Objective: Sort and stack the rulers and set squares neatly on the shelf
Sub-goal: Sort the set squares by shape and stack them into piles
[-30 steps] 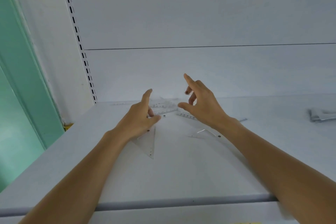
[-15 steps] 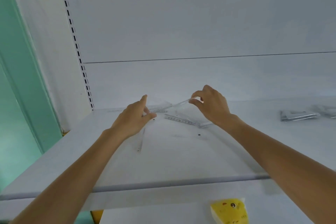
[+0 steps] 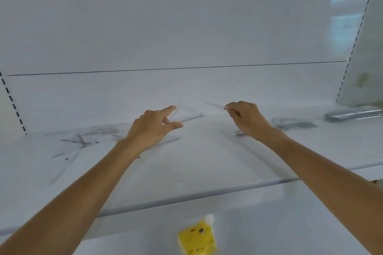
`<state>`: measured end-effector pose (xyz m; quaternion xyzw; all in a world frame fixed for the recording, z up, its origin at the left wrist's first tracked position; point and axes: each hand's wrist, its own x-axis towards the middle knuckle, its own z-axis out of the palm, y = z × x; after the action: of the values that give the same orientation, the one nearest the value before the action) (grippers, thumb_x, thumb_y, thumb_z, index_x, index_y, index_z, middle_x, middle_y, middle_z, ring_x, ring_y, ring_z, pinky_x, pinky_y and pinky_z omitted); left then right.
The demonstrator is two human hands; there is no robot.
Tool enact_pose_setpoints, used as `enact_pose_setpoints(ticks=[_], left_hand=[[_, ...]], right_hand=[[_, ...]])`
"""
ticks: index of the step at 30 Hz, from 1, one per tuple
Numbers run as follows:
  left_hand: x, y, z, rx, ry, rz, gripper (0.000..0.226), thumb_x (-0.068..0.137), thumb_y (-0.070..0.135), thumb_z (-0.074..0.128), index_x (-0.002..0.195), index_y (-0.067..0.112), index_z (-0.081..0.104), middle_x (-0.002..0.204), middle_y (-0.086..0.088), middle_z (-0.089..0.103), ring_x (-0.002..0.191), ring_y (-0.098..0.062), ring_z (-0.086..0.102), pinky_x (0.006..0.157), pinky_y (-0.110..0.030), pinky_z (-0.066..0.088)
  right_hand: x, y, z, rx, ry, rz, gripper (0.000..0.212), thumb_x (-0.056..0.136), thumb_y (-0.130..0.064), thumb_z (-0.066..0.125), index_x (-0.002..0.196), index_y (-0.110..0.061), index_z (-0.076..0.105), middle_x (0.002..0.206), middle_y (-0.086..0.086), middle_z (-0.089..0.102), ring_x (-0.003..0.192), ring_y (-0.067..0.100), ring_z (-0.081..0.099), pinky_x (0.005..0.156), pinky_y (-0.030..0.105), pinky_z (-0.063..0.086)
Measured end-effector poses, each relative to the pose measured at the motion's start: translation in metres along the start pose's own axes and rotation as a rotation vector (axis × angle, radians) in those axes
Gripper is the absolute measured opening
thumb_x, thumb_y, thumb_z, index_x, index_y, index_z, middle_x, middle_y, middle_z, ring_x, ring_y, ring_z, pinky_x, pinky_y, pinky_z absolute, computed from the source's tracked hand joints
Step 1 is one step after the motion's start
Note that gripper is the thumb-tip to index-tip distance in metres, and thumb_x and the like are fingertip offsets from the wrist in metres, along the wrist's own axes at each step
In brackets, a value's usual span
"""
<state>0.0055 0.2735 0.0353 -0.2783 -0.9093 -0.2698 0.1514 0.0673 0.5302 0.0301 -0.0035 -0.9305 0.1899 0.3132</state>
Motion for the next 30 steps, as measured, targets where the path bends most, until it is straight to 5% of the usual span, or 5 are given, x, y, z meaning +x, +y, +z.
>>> enact_pose_setpoints(ticks=[2, 6, 13, 21, 30], left_hand=[[0.006, 0.022, 0.016, -0.021, 0.003, -0.024, 0.056, 0.079, 0.060, 0.056, 0.131, 0.038, 0.047, 0.098, 0.013, 0.060, 0.088, -0.015, 0.058, 0.083, -0.034, 0.042], [0.012, 0.055, 0.047, -0.003, 0.050, -0.037, 0.043, 0.080, 0.056, 0.058, 0.111, 0.026, 0.064, 0.092, 0.008, 0.052, 0.089, -0.016, 0.056, 0.075, -0.030, 0.039], [0.011, 0.093, 0.074, -0.079, 0.135, -0.125, 0.038, 0.076, 0.050, 0.065, 0.092, 0.016, 0.067, 0.089, -0.002, 0.057, 0.077, -0.018, 0.056, 0.073, -0.031, 0.043], [0.001, 0.112, 0.085, -0.051, 0.139, -0.181, 0.029, 0.077, 0.050, 0.064, 0.082, 0.022, 0.059, 0.092, -0.008, 0.060, 0.077, -0.019, 0.057, 0.075, -0.032, 0.045], [0.021, 0.139, 0.110, -0.090, 0.114, -0.181, 0.050, 0.079, 0.049, 0.064, 0.117, 0.018, 0.060, 0.099, 0.006, 0.053, 0.084, -0.011, 0.052, 0.077, -0.024, 0.037]], right_hand=[[0.001, 0.029, -0.019, -0.034, -0.018, 0.012, 0.031, 0.098, -0.017, 0.039, 0.070, -0.015, 0.052, 0.066, 0.005, 0.048, 0.070, 0.025, 0.046, 0.066, 0.036, 0.036], [-0.003, 0.075, -0.038, -0.004, -0.019, 0.020, 0.031, 0.096, -0.015, 0.038, 0.095, 0.009, 0.057, 0.088, 0.025, 0.060, 0.087, 0.032, 0.053, 0.079, 0.042, 0.043], [-0.003, 0.117, -0.039, 0.017, -0.184, -0.114, 0.032, 0.097, -0.019, 0.040, 0.121, -0.012, 0.061, 0.112, 0.009, 0.062, 0.108, 0.023, 0.053, 0.089, 0.026, 0.038], [-0.013, 0.129, -0.028, -0.127, -0.384, -0.216, 0.040, 0.099, -0.023, 0.030, 0.135, -0.014, 0.046, 0.134, 0.007, 0.052, 0.125, 0.026, 0.044, 0.102, 0.040, 0.037], [-0.051, 0.113, -0.060, 0.015, -0.388, -0.174, 0.047, 0.095, -0.034, 0.042, 0.141, -0.029, 0.035, 0.144, -0.001, 0.042, 0.133, 0.019, 0.033, 0.106, 0.031, 0.027]])
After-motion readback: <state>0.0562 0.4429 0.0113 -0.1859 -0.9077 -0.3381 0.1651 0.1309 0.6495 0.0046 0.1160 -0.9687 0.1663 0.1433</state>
